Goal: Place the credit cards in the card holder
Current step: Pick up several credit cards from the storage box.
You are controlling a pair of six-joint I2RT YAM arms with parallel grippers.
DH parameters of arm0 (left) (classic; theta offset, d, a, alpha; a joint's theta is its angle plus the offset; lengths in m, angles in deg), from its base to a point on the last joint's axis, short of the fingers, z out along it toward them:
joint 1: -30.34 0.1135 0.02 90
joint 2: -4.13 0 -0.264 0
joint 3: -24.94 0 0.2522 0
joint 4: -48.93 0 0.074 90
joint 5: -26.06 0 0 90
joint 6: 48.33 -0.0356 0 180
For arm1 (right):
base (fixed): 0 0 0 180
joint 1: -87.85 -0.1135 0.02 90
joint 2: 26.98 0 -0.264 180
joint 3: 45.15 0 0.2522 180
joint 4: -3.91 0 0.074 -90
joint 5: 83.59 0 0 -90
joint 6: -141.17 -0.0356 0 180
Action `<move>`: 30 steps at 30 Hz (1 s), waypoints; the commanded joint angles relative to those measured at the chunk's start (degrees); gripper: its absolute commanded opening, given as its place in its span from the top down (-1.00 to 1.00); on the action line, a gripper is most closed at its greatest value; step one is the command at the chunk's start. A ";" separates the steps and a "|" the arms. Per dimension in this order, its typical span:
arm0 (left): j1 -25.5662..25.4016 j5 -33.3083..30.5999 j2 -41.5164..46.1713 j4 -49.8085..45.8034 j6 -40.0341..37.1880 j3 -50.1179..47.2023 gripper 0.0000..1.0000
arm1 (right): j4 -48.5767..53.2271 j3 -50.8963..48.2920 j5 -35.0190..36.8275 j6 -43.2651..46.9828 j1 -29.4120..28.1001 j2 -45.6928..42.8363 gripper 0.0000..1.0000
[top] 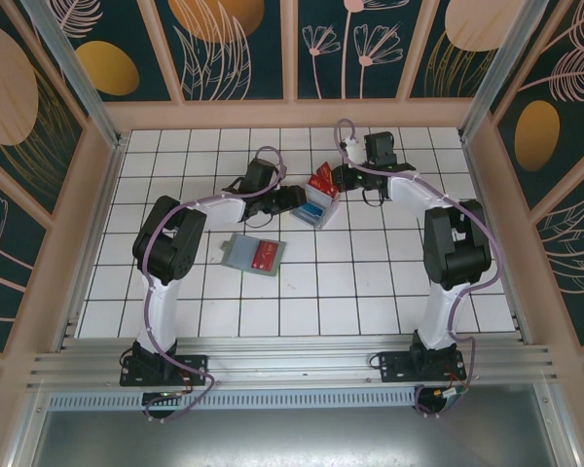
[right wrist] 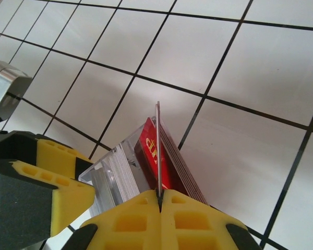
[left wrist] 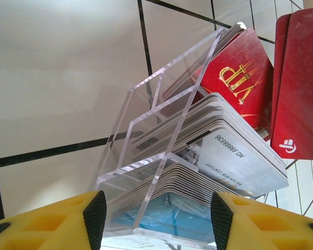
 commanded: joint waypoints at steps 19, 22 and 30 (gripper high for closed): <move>-0.36 1.10 0.68 -1.51 -0.16 -0.01 -0.16 | -4.71 -2.04 -3.18 -2.89 2.51 -2.46 0.93; -0.36 1.17 0.75 -1.19 -0.04 -0.39 -0.16 | -5.85 -3.30 -4.21 -3.51 2.54 -3.53 0.93; -0.36 1.43 0.44 -0.62 0.22 -0.49 -0.17 | -6.26 -3.98 -4.95 -3.99 2.91 -5.45 0.93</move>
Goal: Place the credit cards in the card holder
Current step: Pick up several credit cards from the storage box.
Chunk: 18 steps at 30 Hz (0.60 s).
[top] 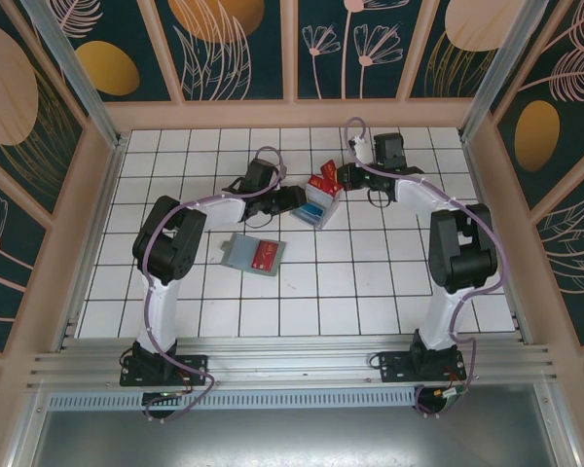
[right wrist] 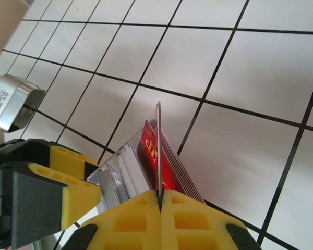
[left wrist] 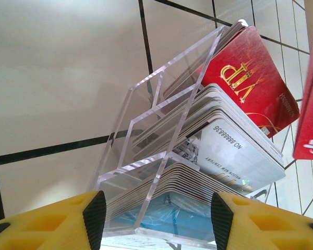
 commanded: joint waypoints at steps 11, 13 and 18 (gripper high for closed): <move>-0.36 1.26 0.68 -0.53 0.14 -0.76 -0.17 | -1.74 -1.08 -0.67 -0.19 0.59 -0.61 0.93; -0.36 1.26 0.60 -0.49 0.14 -0.68 -0.17 | -1.40 -1.09 -1.15 -0.19 0.53 -0.06 0.93; -0.34 1.34 0.46 -0.57 0.23 -0.41 -0.17 | -1.21 -0.79 -1.16 0.07 0.14 0.79 0.93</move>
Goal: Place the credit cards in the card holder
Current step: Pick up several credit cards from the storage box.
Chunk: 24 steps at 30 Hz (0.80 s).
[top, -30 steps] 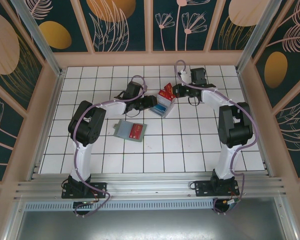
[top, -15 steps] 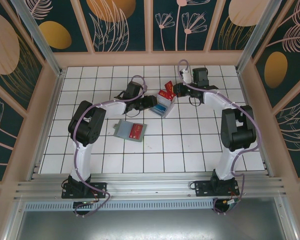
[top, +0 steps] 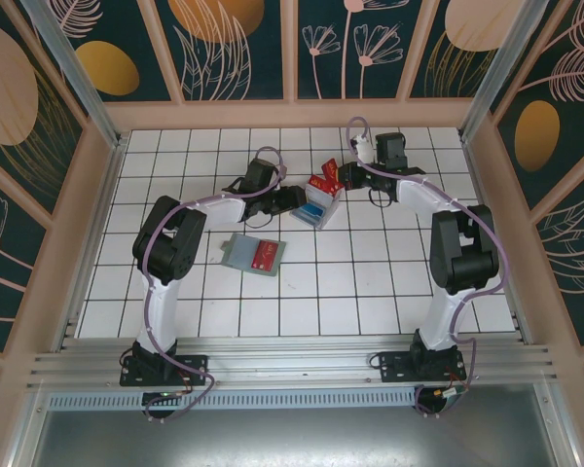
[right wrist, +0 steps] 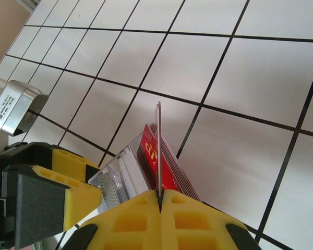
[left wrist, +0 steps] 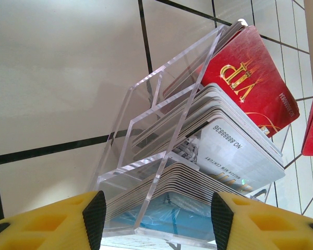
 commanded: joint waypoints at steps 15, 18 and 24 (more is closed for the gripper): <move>-0.34 1.27 0.41 -0.55 0.31 -0.30 -0.17 | -0.79 -0.27 -5.30 -1.00 -0.63 1.46 0.93; -0.38 1.14 1.30 -0.39 0.35 -0.46 -0.16 | -2.12 -0.63 -9.03 -2.48 -0.13 0.49 0.93; 0.05 2.61 6.64 1.95 0.42 -2.05 -0.16 | -4.78 -2.10 -19.11 -6.01 2.27 -2.35 0.93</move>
